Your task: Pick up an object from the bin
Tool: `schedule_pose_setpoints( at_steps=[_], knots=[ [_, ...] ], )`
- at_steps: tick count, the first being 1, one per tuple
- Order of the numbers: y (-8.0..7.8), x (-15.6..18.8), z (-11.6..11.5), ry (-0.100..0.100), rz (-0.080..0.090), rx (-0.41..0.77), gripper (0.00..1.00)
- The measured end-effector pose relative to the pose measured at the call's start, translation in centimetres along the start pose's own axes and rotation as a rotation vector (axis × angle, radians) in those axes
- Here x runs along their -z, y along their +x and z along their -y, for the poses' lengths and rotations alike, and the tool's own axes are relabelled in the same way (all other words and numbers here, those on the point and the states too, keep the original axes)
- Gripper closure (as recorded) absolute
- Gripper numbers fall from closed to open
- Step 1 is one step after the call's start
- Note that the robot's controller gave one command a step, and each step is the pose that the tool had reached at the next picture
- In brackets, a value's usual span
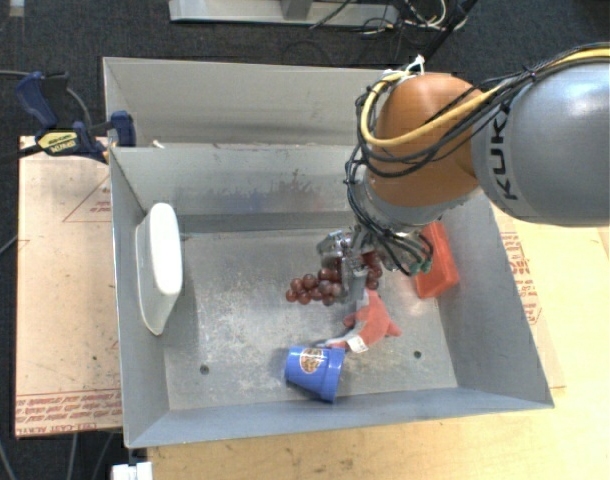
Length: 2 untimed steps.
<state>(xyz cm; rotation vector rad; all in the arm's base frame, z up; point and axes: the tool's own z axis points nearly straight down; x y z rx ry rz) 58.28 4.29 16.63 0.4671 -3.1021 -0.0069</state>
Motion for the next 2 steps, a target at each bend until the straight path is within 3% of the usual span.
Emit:
schedule_pose_setpoints(
  at_steps=[1,2],
  knots=[
    [0.0,0.0,0.0,0.000,0.000,0.000,1.00],
    [-0.1,12.6,-0.2,0.000,0.003,0.071,1.00]
  ],
)
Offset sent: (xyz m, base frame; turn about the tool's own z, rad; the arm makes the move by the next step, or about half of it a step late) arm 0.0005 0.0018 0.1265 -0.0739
